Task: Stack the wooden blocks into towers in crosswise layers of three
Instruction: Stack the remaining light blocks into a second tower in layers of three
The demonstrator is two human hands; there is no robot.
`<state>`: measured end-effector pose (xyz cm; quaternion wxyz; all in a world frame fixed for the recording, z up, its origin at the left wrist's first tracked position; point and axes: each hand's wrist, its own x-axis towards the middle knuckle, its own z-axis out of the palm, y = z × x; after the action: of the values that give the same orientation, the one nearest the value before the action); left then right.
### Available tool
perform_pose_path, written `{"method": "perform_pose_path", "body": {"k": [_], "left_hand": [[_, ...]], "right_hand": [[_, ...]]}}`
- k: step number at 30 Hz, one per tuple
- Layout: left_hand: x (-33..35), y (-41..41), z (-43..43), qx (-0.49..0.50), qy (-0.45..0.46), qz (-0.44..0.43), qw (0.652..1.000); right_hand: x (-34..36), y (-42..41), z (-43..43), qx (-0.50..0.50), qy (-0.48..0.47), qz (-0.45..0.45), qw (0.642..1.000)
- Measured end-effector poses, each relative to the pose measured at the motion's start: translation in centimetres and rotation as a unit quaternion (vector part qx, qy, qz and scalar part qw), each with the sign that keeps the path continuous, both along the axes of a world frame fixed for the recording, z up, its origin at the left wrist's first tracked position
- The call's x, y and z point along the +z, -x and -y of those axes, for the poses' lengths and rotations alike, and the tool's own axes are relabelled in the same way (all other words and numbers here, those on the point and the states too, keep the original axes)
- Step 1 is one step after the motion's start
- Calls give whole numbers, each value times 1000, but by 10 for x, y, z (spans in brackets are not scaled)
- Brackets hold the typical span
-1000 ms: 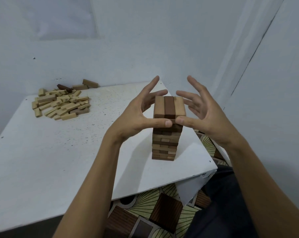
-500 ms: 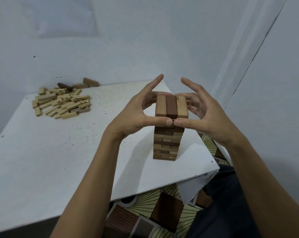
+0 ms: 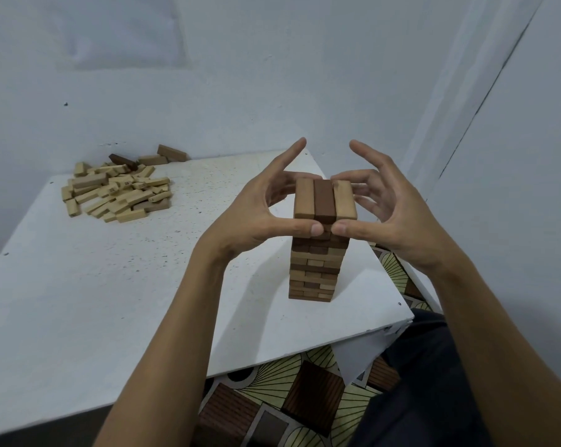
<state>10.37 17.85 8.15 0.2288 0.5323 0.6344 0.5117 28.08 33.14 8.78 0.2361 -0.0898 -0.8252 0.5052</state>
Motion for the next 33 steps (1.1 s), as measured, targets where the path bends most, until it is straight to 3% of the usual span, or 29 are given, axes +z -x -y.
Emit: {"method": "perform_pose_path", "body": {"k": [33], "left_hand": [[-2, -1, -1, -3, 8, -5, 1000]], "right_hand": [[-5, 3, 4, 0, -1, -5, 1000]]}}
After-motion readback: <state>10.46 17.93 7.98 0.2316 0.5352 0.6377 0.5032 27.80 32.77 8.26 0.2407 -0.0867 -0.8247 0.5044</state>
